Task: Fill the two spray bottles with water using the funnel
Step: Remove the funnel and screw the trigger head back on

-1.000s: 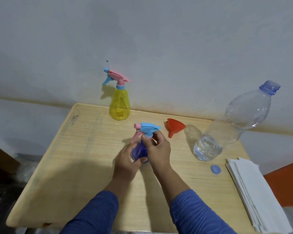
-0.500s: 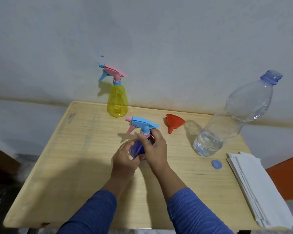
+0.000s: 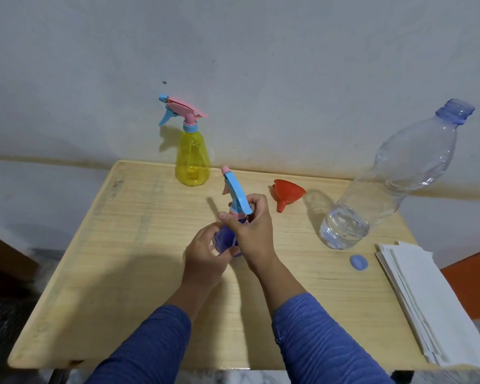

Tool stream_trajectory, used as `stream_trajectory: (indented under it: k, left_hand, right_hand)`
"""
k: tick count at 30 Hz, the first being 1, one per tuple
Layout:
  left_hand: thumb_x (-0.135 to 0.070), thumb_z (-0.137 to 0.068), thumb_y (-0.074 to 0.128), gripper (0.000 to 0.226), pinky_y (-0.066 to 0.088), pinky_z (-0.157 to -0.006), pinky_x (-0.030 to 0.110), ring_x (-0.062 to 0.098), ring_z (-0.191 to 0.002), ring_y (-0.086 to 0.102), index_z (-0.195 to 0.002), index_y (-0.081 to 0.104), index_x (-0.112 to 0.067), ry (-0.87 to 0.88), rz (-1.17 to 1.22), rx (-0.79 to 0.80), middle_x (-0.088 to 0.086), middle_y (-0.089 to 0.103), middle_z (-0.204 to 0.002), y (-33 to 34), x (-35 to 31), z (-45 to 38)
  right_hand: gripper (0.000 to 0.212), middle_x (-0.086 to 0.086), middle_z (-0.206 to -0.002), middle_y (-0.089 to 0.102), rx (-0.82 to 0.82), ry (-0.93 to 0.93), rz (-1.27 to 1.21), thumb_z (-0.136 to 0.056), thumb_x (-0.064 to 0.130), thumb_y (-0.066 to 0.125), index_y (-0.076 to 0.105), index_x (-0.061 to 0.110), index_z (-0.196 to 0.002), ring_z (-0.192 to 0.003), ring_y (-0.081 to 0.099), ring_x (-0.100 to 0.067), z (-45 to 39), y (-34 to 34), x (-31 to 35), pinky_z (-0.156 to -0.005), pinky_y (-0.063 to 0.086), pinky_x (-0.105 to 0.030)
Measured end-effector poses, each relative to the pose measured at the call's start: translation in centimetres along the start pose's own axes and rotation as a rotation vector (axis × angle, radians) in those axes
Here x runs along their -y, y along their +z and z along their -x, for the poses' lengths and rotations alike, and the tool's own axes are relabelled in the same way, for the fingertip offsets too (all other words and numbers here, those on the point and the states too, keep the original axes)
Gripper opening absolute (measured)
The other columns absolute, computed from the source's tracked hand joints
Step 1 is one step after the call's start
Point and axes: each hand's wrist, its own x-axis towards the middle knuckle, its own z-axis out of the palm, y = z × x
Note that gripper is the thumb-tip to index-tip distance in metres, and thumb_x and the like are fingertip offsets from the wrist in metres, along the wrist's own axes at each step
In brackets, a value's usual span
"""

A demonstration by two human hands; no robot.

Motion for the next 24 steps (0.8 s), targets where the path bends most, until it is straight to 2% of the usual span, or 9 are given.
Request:
stream_trajectory:
  k: [3, 4, 8, 11, 14, 16, 19, 22, 24]
  left_hand:
    - [-0.017, -0.070, 0.078, 0.055, 0.050, -0.089, 0.026, 0.007, -0.103, 0.058, -0.121, 0.058, -0.020, -0.017, 0.017, 0.009, -0.011, 0.060, -0.113, -0.1, 0.0, 0.0]
    - [-0.017, -0.069, 0.079, 0.057, 0.049, -0.089, 0.024, 0.005, -0.104, 0.057, -0.122, 0.057, -0.021, -0.021, 0.031, 0.011, -0.012, 0.060, -0.114, -0.1, 0.0, -0.1]
    - [-0.018, -0.068, 0.081, 0.057, 0.049, -0.088, 0.024, 0.004, -0.103, 0.057, -0.120, 0.058, -0.023, -0.028, 0.048, 0.001, -0.016, 0.058, -0.112, 0.1, 0.4, -0.1]
    - [-0.022, -0.065, 0.082, 0.054, 0.051, -0.089, 0.035, 0.010, -0.101, 0.059, -0.114, 0.061, -0.016, -0.058, 0.022, -0.018, -0.008, 0.061, -0.112, 0.4, 0.9, -0.3]
    - [-0.022, -0.065, 0.081, 0.052, 0.052, -0.088, 0.036, 0.010, -0.099, 0.059, -0.113, 0.061, -0.019, -0.065, 0.017, -0.010, -0.009, 0.061, -0.109, 0.4, 0.6, -0.3]
    - [-0.020, -0.066, 0.081, 0.056, 0.052, -0.088, 0.032, 0.008, -0.101, 0.058, -0.118, 0.060, -0.022, -0.047, 0.023, -0.012, -0.011, 0.061, -0.111, 0.3, 0.5, -0.2]
    - [-0.018, -0.066, 0.081, 0.060, 0.051, -0.088, 0.028, 0.007, -0.103, 0.057, -0.122, 0.058, -0.022, -0.015, 0.023, -0.015, -0.014, 0.058, -0.113, 0.2, 0.5, -0.2]
    - [-0.016, -0.066, 0.082, 0.057, 0.051, -0.090, 0.032, 0.007, -0.102, 0.057, -0.118, 0.061, -0.017, -0.026, 0.023, -0.033, -0.015, 0.056, -0.111, 0.3, 0.4, -0.1]
    - [-0.016, -0.066, 0.081, 0.056, 0.051, -0.090, 0.032, 0.007, -0.102, 0.057, -0.118, 0.061, -0.017, -0.029, 0.025, -0.042, -0.014, 0.056, -0.111, 0.4, 0.3, -0.1]
  right_hand:
    - [0.044, 0.004, -0.101, 0.061, 0.098, -0.005, -0.044, -0.085, 0.009, 0.066, 0.051, 0.021, -0.124, -0.088, 0.059, 0.001, 0.5, -0.5, -0.2, -0.084, 0.052, -0.025]
    - [0.041, 0.004, -0.101, 0.062, 0.117, 0.002, -0.066, -0.089, 0.009, 0.061, 0.052, 0.019, -0.127, -0.090, 0.059, -0.002, 0.6, -0.8, -0.3, -0.085, 0.051, -0.024]
    - [0.028, 0.005, -0.095, 0.066, 0.063, -0.006, -0.064, -0.084, 0.002, 0.064, 0.062, 0.013, -0.110, -0.087, 0.062, -0.004, 0.6, -1.1, -0.4, -0.083, 0.053, -0.024]
    - [0.033, 0.000, -0.088, 0.064, -0.011, -0.007, -0.088, -0.073, -0.002, 0.075, 0.055, 0.011, -0.096, -0.079, 0.062, -0.007, 0.1, -0.6, -0.2, -0.077, 0.053, -0.024]
    - [0.039, -0.008, -0.097, 0.065, 0.048, -0.018, -0.079, -0.076, 0.003, 0.074, 0.054, 0.012, -0.108, -0.087, 0.063, -0.011, 0.3, -0.8, -0.4, -0.081, 0.053, -0.025]
    - [0.032, -0.001, -0.098, 0.066, 0.105, -0.030, -0.043, -0.086, 0.012, 0.066, 0.056, 0.014, -0.116, -0.093, 0.063, -0.010, 0.6, -1.1, -0.7, -0.086, 0.052, -0.027]
    - [0.020, 0.006, -0.090, 0.067, 0.074, -0.024, -0.045, -0.088, 0.010, 0.063, 0.063, 0.011, -0.107, -0.085, 0.063, -0.004, 0.6, -1.1, -0.9, -0.080, 0.051, -0.024]
    - [0.025, 0.005, -0.089, 0.069, -0.004, 0.012, -0.118, -0.078, 0.002, 0.072, 0.064, 0.015, -0.097, -0.082, 0.066, -0.002, 0.3, -0.7, -0.7, -0.076, 0.053, -0.020]
    - [0.027, 0.004, -0.091, 0.070, 0.003, 0.010, -0.102, -0.078, 0.002, 0.072, 0.064, 0.016, -0.100, -0.084, 0.066, -0.003, 0.3, -0.8, -0.8, -0.078, 0.053, -0.021]
